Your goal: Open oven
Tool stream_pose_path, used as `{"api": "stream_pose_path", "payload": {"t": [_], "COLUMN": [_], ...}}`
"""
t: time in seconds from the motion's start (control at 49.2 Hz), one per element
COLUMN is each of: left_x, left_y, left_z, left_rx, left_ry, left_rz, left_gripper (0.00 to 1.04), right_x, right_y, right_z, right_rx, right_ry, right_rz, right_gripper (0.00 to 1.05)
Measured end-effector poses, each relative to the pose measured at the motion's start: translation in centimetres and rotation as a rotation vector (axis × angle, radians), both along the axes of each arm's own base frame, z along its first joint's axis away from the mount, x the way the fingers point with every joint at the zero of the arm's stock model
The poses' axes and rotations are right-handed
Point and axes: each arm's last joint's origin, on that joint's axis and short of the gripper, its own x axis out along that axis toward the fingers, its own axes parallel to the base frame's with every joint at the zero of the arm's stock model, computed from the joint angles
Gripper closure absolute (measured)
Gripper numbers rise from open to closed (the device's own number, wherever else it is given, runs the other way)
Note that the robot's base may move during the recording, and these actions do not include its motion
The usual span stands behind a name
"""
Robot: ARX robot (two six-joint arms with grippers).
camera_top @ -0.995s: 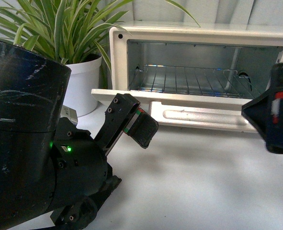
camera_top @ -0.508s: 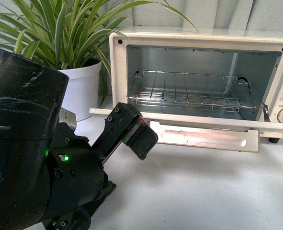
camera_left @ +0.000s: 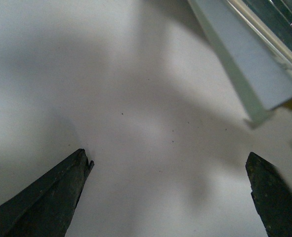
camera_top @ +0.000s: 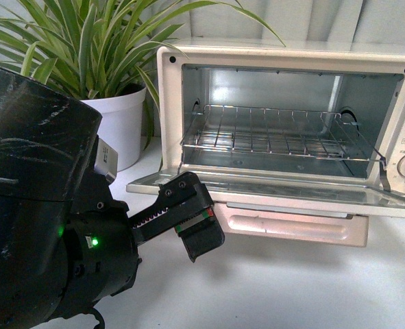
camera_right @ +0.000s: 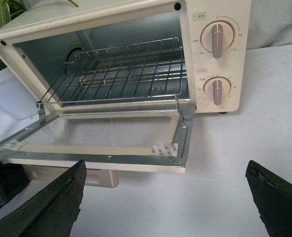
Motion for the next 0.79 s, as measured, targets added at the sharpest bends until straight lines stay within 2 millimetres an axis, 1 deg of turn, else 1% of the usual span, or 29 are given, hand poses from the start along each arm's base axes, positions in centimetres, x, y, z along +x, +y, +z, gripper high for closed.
{"api": "stream_pose_path", "payload": {"t": [0.223,0.406,0.792], "left_x": [-0.30,-0.47,-0.50], "left_y": [-0.29,-0.50,-0.38], "left_z": [-0.20,-0.37,-0.54], "left_rx": [0.152,0.318,0.428], "left_ry": [-0.035,-0.045,-0.043], "left_rz": [-0.073,-0.166,-0.247], "left_gripper": [0.07,0.07,0.07], "right_x": [-0.14,-0.26,-0.41], "right_y": [0.00,-0.01,0.08], "right_z": [0.08,0.09,0.09], "right_rx": [0.004,0.005,0.012], "right_ry": [-0.004,-0.003,0.001], "right_rz": [0.008,0.012,0.018], "right_gripper": [0.09,0.09,0.09]}}
